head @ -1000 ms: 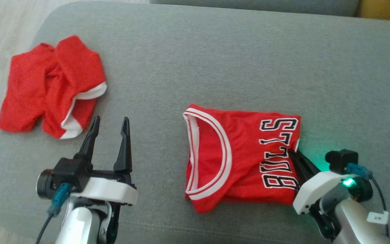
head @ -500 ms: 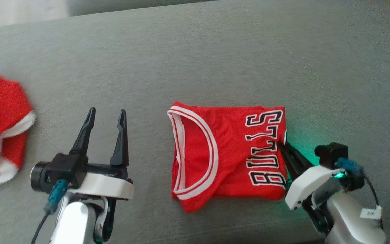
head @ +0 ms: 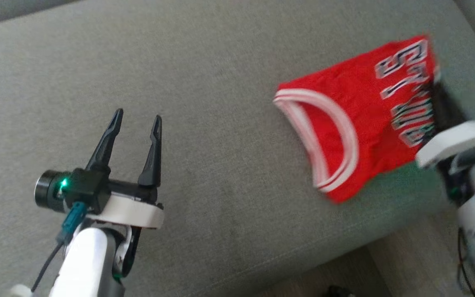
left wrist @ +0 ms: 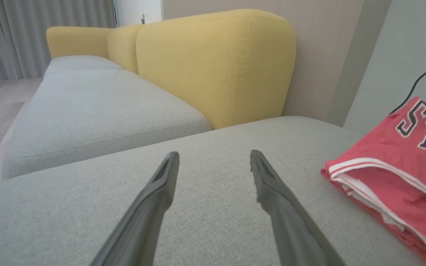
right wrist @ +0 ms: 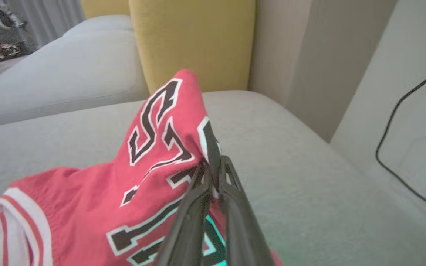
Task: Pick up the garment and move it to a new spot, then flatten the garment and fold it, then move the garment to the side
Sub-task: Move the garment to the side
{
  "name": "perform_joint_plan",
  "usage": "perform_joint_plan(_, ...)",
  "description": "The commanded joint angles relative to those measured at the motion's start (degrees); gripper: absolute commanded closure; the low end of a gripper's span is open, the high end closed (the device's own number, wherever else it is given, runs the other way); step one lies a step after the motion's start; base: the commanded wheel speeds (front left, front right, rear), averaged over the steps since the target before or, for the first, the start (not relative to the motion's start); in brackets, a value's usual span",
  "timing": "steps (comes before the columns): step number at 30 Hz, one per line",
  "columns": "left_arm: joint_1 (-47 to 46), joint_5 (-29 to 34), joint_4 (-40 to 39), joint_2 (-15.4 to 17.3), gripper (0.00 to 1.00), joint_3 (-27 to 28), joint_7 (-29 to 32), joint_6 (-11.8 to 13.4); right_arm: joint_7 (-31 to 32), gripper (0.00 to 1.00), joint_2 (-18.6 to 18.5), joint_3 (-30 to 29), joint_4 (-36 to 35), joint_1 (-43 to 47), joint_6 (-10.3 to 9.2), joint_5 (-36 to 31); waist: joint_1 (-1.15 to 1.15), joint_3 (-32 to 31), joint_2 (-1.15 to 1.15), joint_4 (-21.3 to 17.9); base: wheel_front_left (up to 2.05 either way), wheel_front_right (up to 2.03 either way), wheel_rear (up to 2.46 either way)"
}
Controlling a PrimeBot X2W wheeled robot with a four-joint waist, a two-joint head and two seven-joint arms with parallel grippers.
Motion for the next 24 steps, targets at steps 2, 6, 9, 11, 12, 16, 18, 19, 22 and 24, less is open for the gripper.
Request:
perform_joint_plan(2, -3.2, 0.7, -2.3, 1.1, 0.00, 0.9, 0.6, -0.5, -1.8, 1.00, -2.4, -2.2, 0.9, -5.2, -0.05, 0.7, 0.00, 3.3, 0.00, -1.8, 0.00, 0.00, 0.00)
perform_joint_plan(6, -4.3, 1.1, -2.6, 1.4, 0.00, 0.2, 1.2, -0.7, -3.3, 1.00, -4.2, -5.4, 5.1, -9.8, -0.05, 1.3, 0.00, 5.6, 0.00, -2.1, 0.00, 0.00, 0.00)
perform_joint_plan(9, -5.0, 1.4, -2.9, 1.8, 0.00, -0.2, 1.6, -0.8, -4.4, 1.00, -5.0, -7.0, 7.9, -13.1, -0.05, 1.9, 0.00, 7.3, 0.00, -2.4, 0.00, 0.00, 0.00)
perform_joint_plan(11, -5.5, 1.6, -3.2, 2.1, 0.00, -0.5, 2.0, -1.0, -5.0, 1.00, -5.3, -7.7, 9.9, -15.0, -0.05, 2.4, 0.00, 8.3, 0.00, -2.5, 0.00, 0.00, 0.00)
perform_joint_plan(12, -5.7, 1.7, -3.3, 2.2, 0.00, -0.6, 2.1, -1.0, -5.2, 1.00, -5.3, -7.9, 10.7, -16.0, -0.05, 2.7, 0.00, 8.7, 0.00, -2.6, 0.00, 0.00, 0.00)
perform_joint_plan(16, -6.5, 2.0, -3.6, 2.7, 0.00, -0.9, 2.5, -1.2, -5.8, 1.00, -5.3, -7.9, 13.3, -18.5, -0.05, 3.3, 0.00, 10.0, 0.00, -2.8, 0.00, 0.00, 0.00)
perform_joint_plan(18, -7.1, 2.2, -3.9, 3.0, 0.00, -1.1, 2.9, -1.4, -6.1, 1.00, -5.3, -7.7, 15.3, -20.1, -0.05, 3.8, 0.00, 10.9, 0.00, -2.9, 0.00, 0.00, 0.00)
perform_joint_plan(19, -7.4, 2.3, -4.1, 3.1, 0.00, -1.3, 3.0, -1.5, -6.2, 1.00, -5.3, -7.6, 16.4, -20.8, -0.05, 3.9, 0.00, 11.3, 0.00, -2.8, 0.00, 0.00, 0.00)
perform_joint_plan(22, -8.7, 2.7, -4.6, 3.5, 0.00, -2.2, 3.8, -2.0, -6.5, 1.00, -5.3, -7.0, 21.1, -23.7, -0.05, 4.1, 0.00, 13.1, 0.00, -2.5, 0.00, 0.00, 0.00)
perform_joint_plan(24, -9.1, 2.8, -4.7, 3.6, 0.00, -2.5, 4.1, -2.1, -6.5, 1.00, -5.1, -6.7, 23.5, -25.1, -0.05, 4.2, 0.00, 14.0, 0.00, -2.4, 0.00, 0.00, 0.00)
